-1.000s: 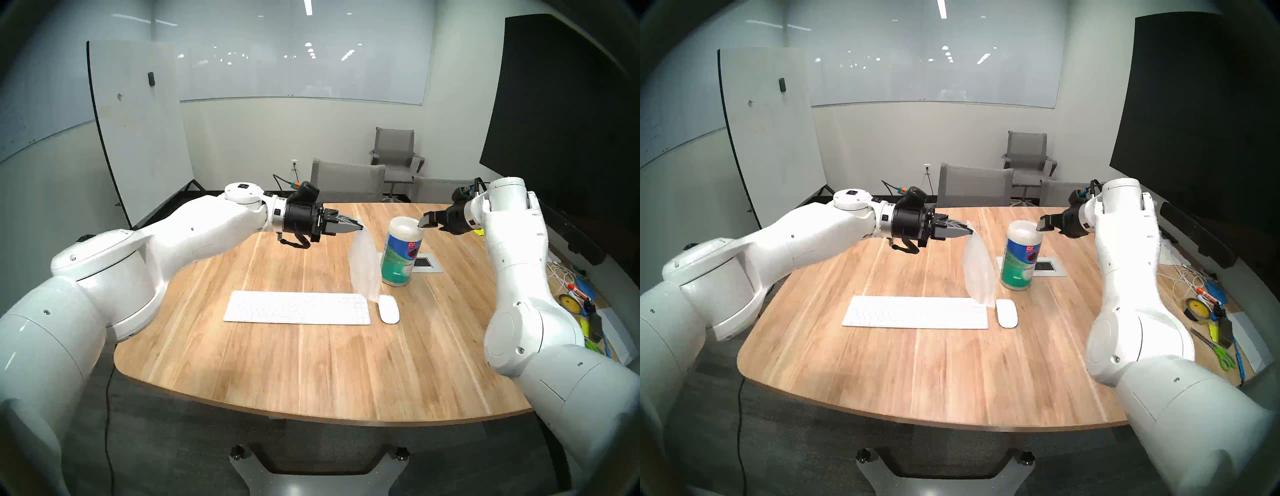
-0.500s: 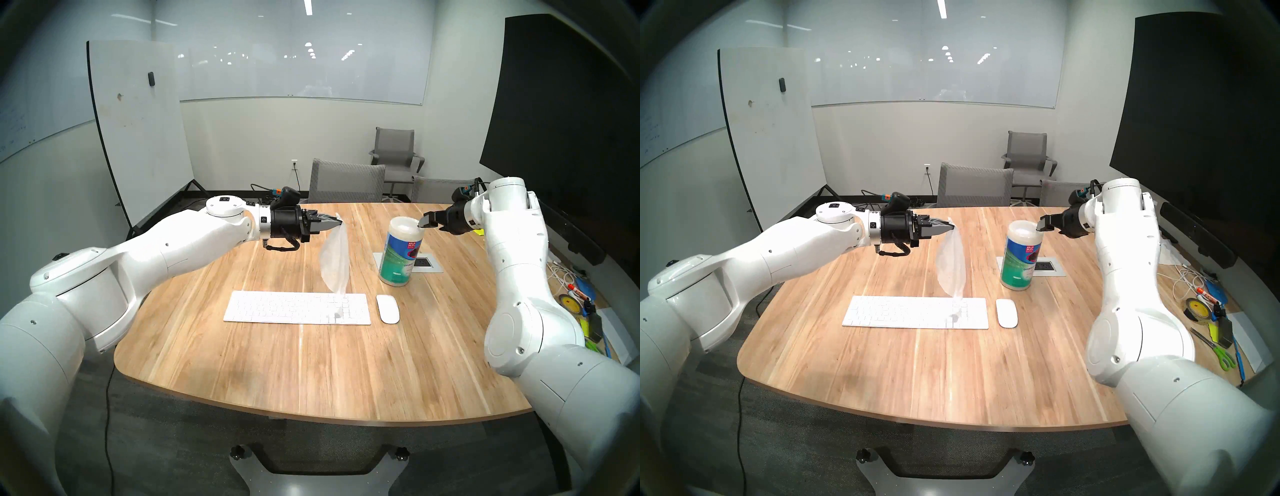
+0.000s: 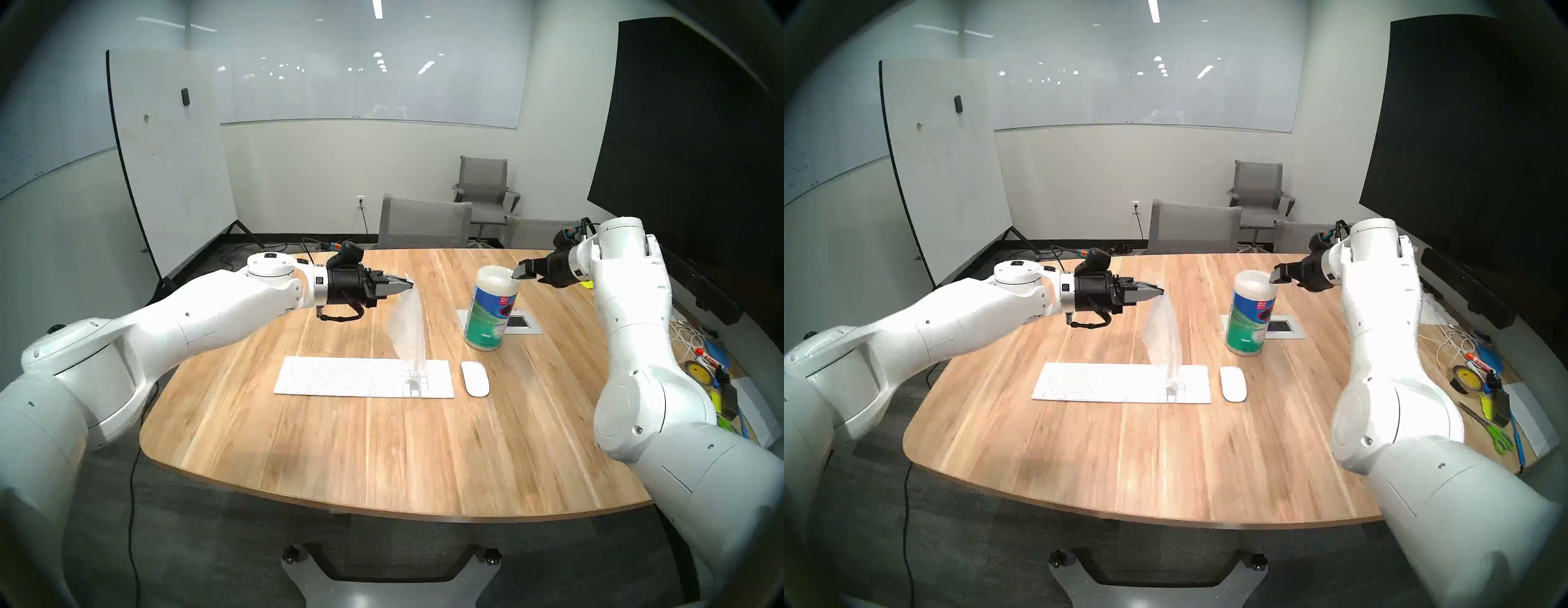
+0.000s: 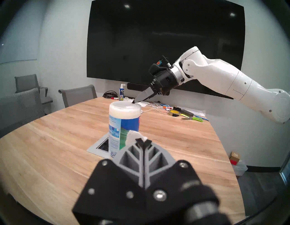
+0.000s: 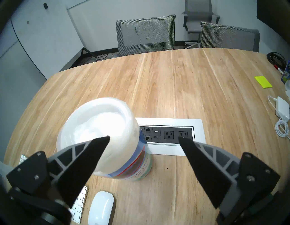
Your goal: Wipe the keyboards and mice with a disinfecting wipe, then set the wipe down
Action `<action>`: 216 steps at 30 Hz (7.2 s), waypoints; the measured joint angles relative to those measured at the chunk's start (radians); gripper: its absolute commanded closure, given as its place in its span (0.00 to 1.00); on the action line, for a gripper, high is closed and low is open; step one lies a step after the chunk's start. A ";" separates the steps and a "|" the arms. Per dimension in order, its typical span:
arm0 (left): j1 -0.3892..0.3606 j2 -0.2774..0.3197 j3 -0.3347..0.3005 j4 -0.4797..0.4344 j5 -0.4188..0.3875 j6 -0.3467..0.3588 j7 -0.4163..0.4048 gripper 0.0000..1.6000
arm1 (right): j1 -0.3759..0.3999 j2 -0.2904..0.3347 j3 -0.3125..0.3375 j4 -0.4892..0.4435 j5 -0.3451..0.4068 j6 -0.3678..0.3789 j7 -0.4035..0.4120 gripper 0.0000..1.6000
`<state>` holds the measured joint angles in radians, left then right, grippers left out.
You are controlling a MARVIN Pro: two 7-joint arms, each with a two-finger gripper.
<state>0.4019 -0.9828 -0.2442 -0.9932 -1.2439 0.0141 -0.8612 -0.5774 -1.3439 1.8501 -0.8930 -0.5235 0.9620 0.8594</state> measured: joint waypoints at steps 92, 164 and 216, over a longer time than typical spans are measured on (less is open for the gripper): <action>0.252 0.422 0.017 -0.268 -0.119 0.144 0.134 1.00 | -0.002 0.005 -0.008 0.000 0.013 0.000 -0.001 0.00; 0.270 0.507 0.029 -0.214 -0.109 0.247 0.303 1.00 | -0.003 0.007 -0.011 0.000 0.017 0.000 -0.001 0.00; 0.259 0.495 0.031 -0.193 -0.084 0.268 0.353 0.00 | -0.003 0.008 -0.012 0.000 0.018 0.000 -0.001 0.00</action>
<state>0.6613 -0.4877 -0.2129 -1.1858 -1.3283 0.2819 -0.5079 -0.5805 -1.3363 1.8384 -0.8929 -0.5052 0.9620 0.8586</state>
